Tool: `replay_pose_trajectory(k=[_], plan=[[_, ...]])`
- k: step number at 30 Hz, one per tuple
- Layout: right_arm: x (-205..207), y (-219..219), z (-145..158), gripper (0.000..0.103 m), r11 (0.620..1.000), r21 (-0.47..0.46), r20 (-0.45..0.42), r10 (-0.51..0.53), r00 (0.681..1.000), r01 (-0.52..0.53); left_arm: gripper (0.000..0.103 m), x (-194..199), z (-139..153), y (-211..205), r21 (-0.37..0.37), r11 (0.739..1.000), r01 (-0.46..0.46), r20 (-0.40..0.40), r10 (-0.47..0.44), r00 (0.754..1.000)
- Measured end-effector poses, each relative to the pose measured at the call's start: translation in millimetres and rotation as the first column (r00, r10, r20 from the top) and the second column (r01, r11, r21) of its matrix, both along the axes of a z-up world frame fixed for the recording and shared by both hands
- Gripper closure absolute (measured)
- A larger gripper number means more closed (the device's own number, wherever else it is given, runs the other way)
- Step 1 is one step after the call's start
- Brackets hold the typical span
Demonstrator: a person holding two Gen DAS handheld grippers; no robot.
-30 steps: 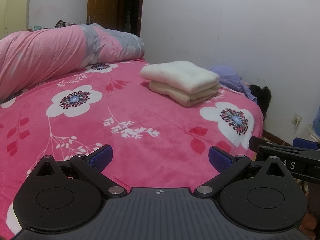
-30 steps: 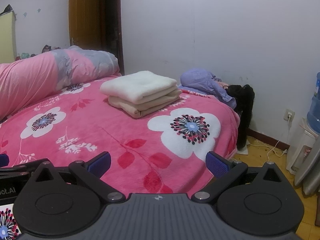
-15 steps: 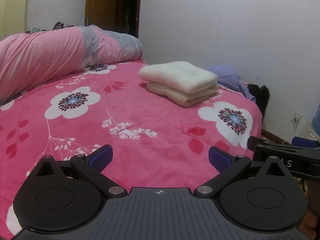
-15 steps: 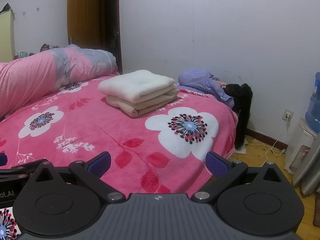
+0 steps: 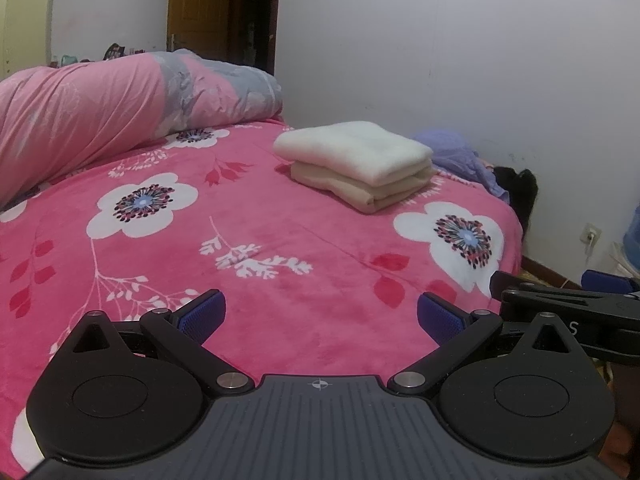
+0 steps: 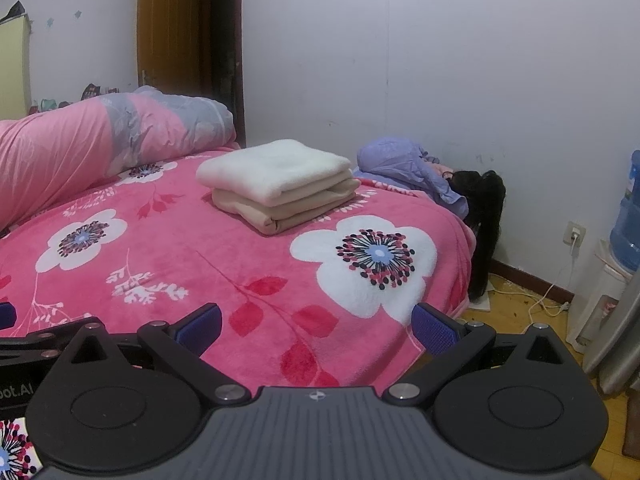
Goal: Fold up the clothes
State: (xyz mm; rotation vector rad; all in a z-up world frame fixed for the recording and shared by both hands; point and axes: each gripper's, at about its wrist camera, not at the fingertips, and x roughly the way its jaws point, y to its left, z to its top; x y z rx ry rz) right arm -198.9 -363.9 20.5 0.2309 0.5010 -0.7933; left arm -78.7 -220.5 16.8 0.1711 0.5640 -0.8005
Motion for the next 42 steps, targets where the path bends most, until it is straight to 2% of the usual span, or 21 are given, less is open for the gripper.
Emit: replay_pose_trajectory(k=[42], plan=[[4.5, 3.0, -1.8, 0.0, 1.0, 0.003, -0.011, 0.007, 1.0, -0.007, 0.0, 4.4, -1.5, 4.6, 0.003, 1.0, -0.01, -0.009, 0.01, 1.0]])
